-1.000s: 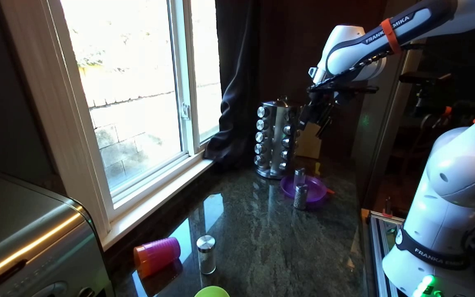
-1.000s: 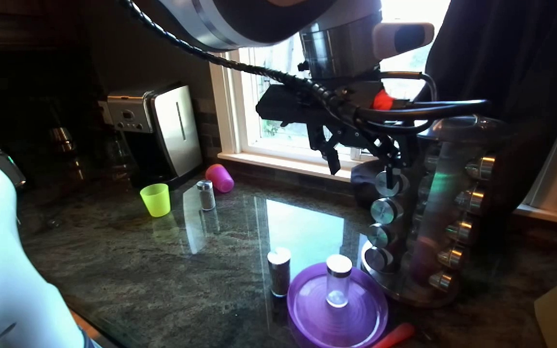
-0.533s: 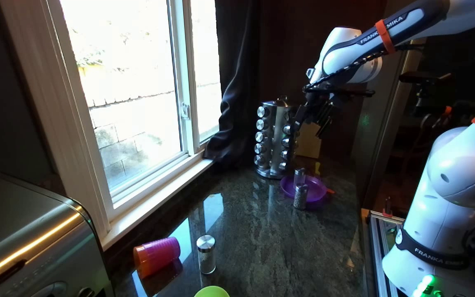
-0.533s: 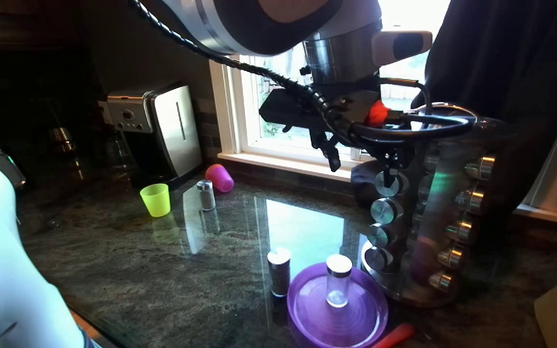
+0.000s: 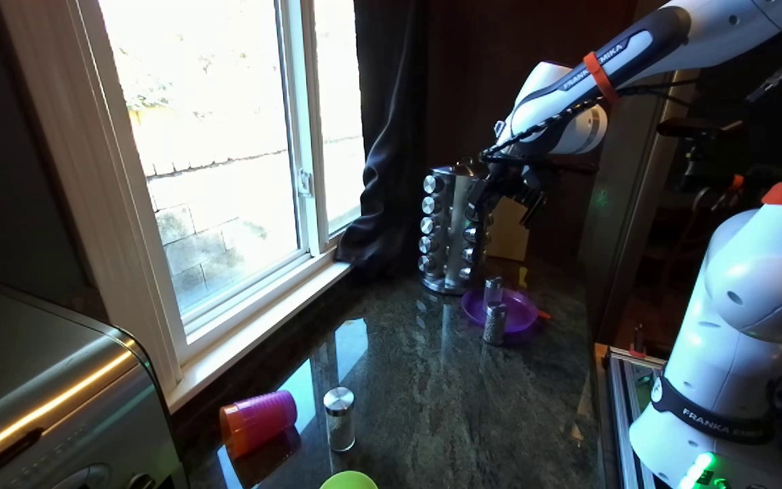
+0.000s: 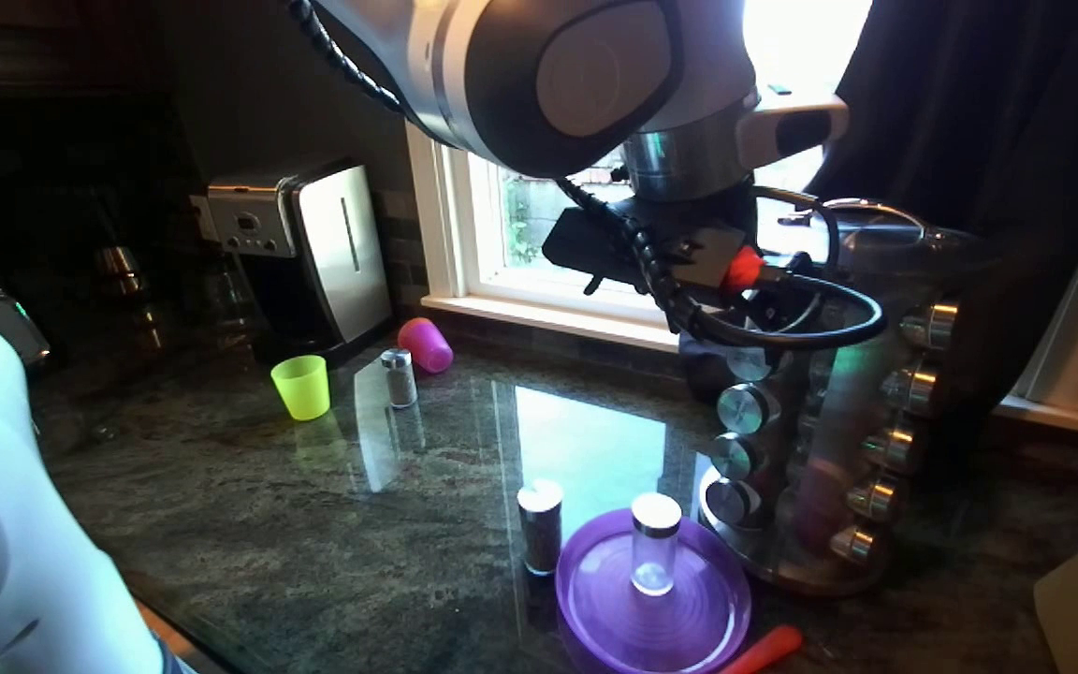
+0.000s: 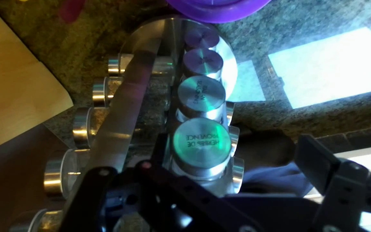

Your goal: Pull out a bottle from the holder, then place the bottle on the counter

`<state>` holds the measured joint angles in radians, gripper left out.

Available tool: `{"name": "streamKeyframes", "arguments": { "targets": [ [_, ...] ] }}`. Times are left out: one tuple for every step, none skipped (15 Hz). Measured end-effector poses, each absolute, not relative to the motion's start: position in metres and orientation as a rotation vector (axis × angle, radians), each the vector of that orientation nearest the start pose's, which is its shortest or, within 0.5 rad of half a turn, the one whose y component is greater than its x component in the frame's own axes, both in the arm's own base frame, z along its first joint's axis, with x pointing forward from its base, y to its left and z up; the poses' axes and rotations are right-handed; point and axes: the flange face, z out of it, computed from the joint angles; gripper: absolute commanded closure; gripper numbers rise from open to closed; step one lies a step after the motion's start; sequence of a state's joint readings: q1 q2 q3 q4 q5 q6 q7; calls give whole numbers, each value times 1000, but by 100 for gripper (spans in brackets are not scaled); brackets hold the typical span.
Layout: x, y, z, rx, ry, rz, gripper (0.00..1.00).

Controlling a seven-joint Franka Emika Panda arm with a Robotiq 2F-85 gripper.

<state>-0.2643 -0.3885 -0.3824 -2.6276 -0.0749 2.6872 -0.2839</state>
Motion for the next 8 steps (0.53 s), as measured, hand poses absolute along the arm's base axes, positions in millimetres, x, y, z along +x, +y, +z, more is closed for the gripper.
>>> {"name": "streamKeyframes", "arguments": {
  "targets": [
    [352,-264,413,-3137,490,-682,0],
    [354,-267,412,-3141,497,-678,2],
    [355,-270,411,-3144,505,-672,17],
    [356,-274,410,-3148,512,-664,26],
    [357,-277,408,-3152,520,-655,29],
    [358,-280,406,-3155,527,-650,35],
    [360,-283,405,-3159,532,-657,32],
    [361,-285,403,-3162,537,-665,37]
  ]
}}
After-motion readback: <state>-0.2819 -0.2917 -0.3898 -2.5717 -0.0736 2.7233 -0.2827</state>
